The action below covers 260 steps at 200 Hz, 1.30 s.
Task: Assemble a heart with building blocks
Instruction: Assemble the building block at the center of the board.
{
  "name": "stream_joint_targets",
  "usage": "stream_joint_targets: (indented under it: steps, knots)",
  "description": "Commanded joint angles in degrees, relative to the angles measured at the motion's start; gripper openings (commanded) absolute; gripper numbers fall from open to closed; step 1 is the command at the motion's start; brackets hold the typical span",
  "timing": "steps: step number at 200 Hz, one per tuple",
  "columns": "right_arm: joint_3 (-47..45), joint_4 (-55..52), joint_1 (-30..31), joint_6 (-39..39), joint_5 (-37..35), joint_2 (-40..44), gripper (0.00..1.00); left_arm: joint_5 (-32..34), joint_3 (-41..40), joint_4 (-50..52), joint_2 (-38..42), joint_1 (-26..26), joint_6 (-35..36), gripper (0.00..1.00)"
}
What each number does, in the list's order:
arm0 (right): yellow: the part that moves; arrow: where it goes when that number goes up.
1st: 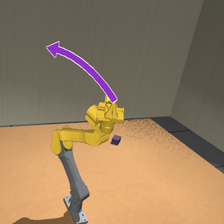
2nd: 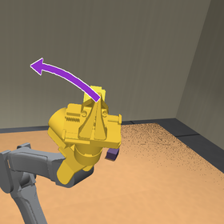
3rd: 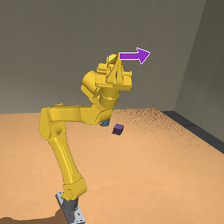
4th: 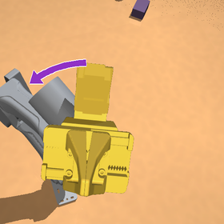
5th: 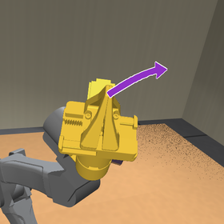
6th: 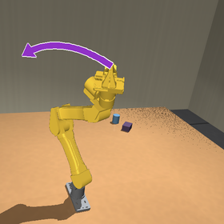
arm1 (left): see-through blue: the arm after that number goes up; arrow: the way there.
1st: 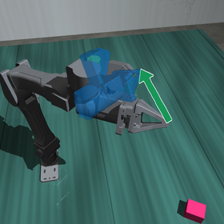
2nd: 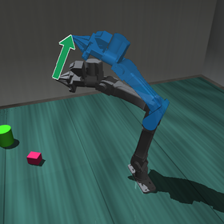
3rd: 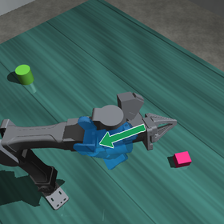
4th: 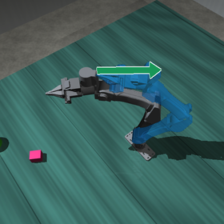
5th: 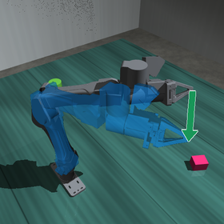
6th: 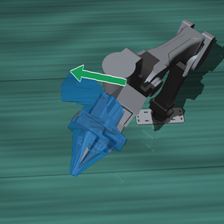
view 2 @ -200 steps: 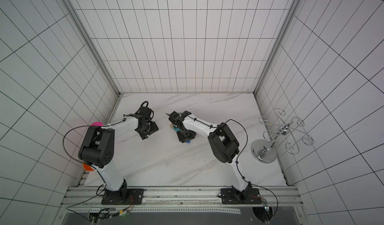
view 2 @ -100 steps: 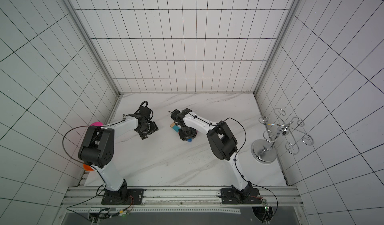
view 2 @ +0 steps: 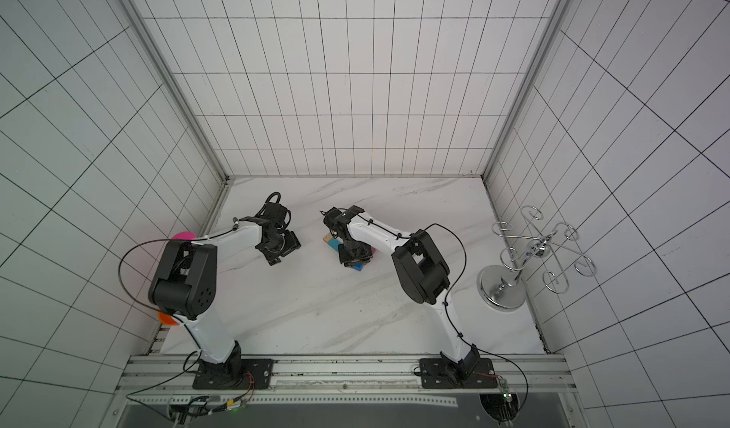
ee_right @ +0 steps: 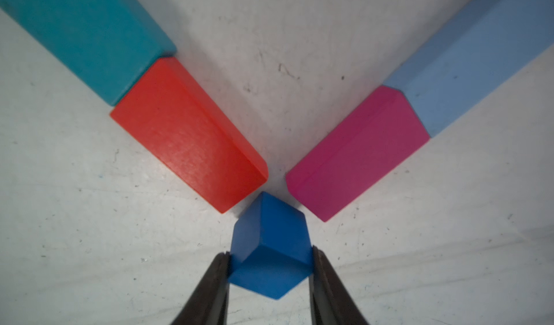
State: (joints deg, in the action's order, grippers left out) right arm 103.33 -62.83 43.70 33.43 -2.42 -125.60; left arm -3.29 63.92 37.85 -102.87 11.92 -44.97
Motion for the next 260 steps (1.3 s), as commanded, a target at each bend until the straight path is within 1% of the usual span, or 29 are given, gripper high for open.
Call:
stream_joint_targets:
  steps: [1, 37, 82, 139, 153, 168, 180, 228, 244, 260]
  knots:
    - [2.58, -2.32, -0.87, 1.44, 0.03, -1.83, 0.34, 0.33, -1.25, -1.29, 0.56, -0.5, 0.72, 0.76]
    - [2.7, -2.53, -1.15, 2.06, 0.18, -2.17, 0.36, 0.14, -1.52, -1.44, 0.65, -0.59, 0.77, 0.76]
    - [3.27, -2.64, -1.35, 2.43, 0.35, -2.53, 0.45, 0.0, -1.61, -1.68, 0.65, -0.67, 0.76, 0.76]
    - [4.6, -2.9, -1.65, 2.21, 0.48, -3.16, 0.5, -0.2, -1.54, -1.62, 0.74, -0.67, 0.85, 0.75]
    - [4.89, -3.04, -1.69, 2.12, 0.24, -3.18, 0.55, -0.14, -1.52, -1.63, 0.72, -0.67, 0.94, 0.75]
    - [4.95, -3.28, -1.67, 2.08, -0.4, -3.03, 0.64, -0.27, -1.52, -1.63, 0.74, -0.67, 0.86, 0.75]
    - [4.79, -3.48, -1.72, 2.07, -0.79, -2.83, 0.66, -0.31, -1.52, -1.62, 0.75, -0.68, 0.85, 0.75]
    - [6.2, -4.03, -1.86, 1.51, -2.3, -1.07, 0.69, -0.34, -1.63, -1.63, 1.0, -0.67, 0.85, 0.76]
    - [7.87, -5.31, -1.79, 0.99, -4.03, 0.53, 0.69, -0.36, -1.52, -1.63, 1.02, -0.67, 0.86, 0.75]
    - [9.58, -5.65, -1.89, 0.1, -7.24, 2.63, 0.69, -0.19, -1.52, -1.63, 1.07, -0.67, 0.86, 0.76]
